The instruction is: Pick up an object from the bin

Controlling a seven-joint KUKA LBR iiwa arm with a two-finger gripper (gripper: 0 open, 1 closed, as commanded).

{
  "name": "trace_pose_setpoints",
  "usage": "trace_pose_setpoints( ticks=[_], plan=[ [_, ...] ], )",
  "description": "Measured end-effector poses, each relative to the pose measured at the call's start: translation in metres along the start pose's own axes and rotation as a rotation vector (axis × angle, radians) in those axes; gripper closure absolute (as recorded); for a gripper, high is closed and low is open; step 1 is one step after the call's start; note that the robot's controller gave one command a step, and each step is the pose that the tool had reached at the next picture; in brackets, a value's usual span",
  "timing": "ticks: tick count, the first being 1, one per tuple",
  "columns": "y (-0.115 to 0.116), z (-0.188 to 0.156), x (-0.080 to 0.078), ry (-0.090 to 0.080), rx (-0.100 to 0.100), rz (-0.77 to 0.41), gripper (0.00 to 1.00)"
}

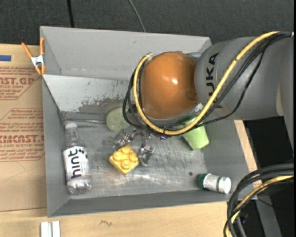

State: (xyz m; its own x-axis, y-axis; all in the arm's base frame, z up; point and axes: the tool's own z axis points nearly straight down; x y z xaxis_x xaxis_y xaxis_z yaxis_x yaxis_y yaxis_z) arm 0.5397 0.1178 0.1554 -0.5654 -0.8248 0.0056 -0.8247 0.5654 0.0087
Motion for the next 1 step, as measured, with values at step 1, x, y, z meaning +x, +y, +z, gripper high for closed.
trace_pose_setpoints(
  ticks=[1],
  plan=[
    [0.0155,-0.0642,0.0421,-0.005,0.004,-0.004,1.00]
  ],
)
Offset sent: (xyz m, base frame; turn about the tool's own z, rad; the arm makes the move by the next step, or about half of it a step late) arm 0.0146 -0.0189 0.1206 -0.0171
